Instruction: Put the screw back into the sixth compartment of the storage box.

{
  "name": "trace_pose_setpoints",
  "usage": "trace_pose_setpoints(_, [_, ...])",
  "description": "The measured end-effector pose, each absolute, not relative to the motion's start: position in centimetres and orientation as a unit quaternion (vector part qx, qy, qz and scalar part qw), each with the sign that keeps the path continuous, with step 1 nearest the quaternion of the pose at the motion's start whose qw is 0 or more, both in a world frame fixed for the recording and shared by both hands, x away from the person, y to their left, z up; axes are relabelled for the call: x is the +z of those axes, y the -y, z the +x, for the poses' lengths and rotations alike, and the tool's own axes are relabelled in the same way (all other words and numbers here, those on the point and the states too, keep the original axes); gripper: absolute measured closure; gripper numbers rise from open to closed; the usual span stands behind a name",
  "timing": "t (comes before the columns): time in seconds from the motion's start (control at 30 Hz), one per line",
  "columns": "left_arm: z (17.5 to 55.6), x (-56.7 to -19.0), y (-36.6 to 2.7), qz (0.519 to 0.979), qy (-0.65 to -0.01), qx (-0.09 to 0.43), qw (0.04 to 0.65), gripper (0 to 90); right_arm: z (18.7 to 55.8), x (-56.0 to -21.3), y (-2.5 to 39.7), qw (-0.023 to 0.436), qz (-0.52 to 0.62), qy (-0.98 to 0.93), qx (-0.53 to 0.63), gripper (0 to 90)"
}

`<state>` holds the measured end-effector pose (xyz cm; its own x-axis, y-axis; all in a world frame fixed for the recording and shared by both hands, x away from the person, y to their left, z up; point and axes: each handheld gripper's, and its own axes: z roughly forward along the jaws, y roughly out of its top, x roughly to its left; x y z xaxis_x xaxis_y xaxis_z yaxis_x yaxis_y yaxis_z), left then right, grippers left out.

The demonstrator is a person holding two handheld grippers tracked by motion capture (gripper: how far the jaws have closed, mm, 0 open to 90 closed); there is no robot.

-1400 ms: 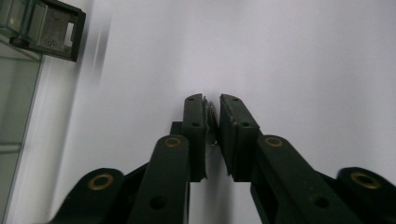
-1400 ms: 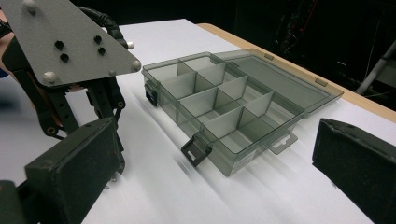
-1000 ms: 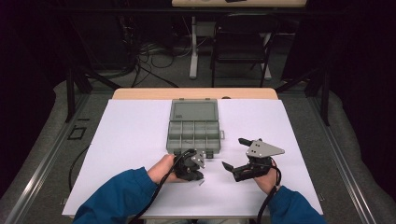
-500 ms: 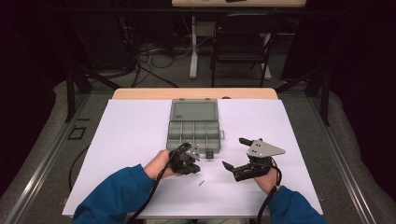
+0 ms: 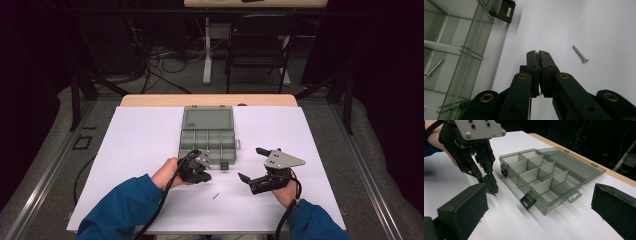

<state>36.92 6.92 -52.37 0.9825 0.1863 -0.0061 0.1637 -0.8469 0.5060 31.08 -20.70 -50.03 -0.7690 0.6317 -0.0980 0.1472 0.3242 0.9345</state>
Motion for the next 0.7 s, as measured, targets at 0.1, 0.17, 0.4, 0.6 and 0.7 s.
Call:
trace_pose_setpoints(0.1, [37.1, -52.3, -7.1, 0.96, -0.094, 0.023, 0.262, 87.6, 31.1, -50.0, 20.7, 0.232, 0.25, -0.781, 0.523, 0.0])
trace_pose_setpoints(0.17, [37.2, -52.3, -7.2, 0.96, -0.095, 0.023, 0.26, 87.7, 31.1, -50.0, 20.7, 0.232, 0.251, -0.78, 0.525, 0.0])
trace_pose_setpoints(0.4, [37.5, -52.1, -7.7, 0.959, -0.103, 0.028, 0.262, 87.6, 31.0, -50.0, 20.7, 0.232, 0.251, -0.781, 0.523, 0.0])
trace_pose_setpoints(0.6, [37.7, -51.8, -8.0, 0.959, -0.106, 0.03, 0.262, 87.7, 31.0, -50.0, 20.7, 0.232, 0.251, -0.781, 0.523, 0.0])
trace_pose_setpoints(0.7, [37.8, -51.7, -8.2, 0.958, -0.108, 0.031, 0.263, 87.6, 31.0, -50.0, 20.7, 0.233, 0.252, -0.781, 0.522, 0.0])
